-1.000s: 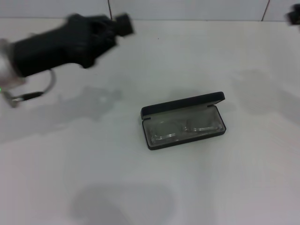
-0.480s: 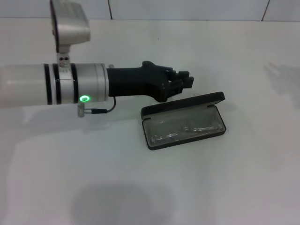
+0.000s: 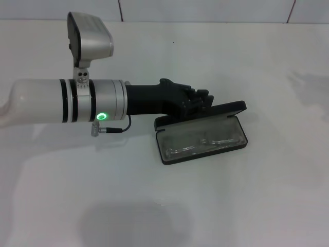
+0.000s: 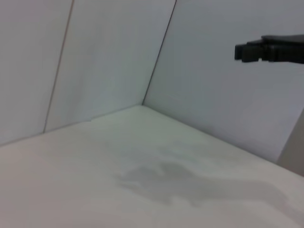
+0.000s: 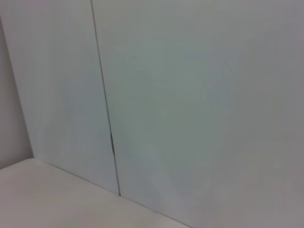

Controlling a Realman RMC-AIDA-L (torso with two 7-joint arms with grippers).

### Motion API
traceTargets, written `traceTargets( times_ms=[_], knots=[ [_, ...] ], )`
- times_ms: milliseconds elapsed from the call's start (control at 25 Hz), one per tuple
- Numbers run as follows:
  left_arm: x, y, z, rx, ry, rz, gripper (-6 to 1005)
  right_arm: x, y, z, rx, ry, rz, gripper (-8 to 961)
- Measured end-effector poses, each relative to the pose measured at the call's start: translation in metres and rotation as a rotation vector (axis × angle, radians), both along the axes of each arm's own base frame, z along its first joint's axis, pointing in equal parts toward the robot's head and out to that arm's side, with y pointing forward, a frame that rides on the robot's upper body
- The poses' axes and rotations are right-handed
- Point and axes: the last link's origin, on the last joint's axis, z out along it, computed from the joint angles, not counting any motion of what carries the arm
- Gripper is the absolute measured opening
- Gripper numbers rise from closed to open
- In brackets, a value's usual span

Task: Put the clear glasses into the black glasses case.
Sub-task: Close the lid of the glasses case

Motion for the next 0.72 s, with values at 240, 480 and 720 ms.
traceTargets(
  times_ms=[240, 480, 720],
  knots=[
    [-0.004, -0.003, -0.009, -0.006, 0.021, 0.016, 173, 0.002, -0.001, -0.002, -0.010, 0.013, -0.004, 238],
    [-0.001, -0.006, -0.018, -0.012, 0.036, 0.006, 172, 0.004, -0.003, -0.005, -0.018, 0.028, -0.001, 246],
    [-0.002, -0.011, -0.023, -0.034, 0.055, -0.005, 172, 0.007, -0.003, -0.008, -0.030, 0.042, -0.004, 254]
  ],
)
